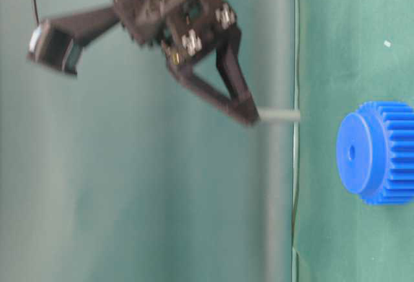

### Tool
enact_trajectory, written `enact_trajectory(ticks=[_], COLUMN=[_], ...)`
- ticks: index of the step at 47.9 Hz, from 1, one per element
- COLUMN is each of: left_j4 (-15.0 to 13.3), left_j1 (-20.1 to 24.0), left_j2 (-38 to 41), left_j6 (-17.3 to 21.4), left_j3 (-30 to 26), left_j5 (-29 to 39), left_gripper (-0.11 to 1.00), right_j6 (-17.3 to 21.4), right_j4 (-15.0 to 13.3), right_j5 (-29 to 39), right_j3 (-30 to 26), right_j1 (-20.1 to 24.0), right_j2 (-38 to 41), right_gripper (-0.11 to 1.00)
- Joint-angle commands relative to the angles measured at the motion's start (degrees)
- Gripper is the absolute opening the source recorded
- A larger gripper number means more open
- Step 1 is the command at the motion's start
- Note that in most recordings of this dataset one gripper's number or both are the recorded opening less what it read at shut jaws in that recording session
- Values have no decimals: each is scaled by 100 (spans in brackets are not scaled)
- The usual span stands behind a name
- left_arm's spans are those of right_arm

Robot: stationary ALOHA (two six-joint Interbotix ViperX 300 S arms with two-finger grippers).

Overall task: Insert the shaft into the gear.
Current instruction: 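Close the right gripper on the metal shaft and lift it, then carry the shaft over the blue gear's center hole and lower it in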

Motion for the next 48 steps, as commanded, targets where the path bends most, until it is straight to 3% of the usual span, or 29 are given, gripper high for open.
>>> enact_trajectory(ticks=[1, 21, 48], left_j4=[18, 18, 18], left_j1=[26, 35, 35], left_j2=[18, 0, 9], left_j6=[-9, -35, -35], left_j3=[-176, -193, -193], left_j5=[-26, 53, 70], left_gripper=[0, 0, 0], right_j6=[18, 26, 53], right_j4=[-18, -9, 114], right_j5=[-35, -79, -782], right_j3=[-378, -536, -378], right_j1=[18, 18, 18], right_j2=[149, 396, 1187], right_gripper=[17, 17, 17])
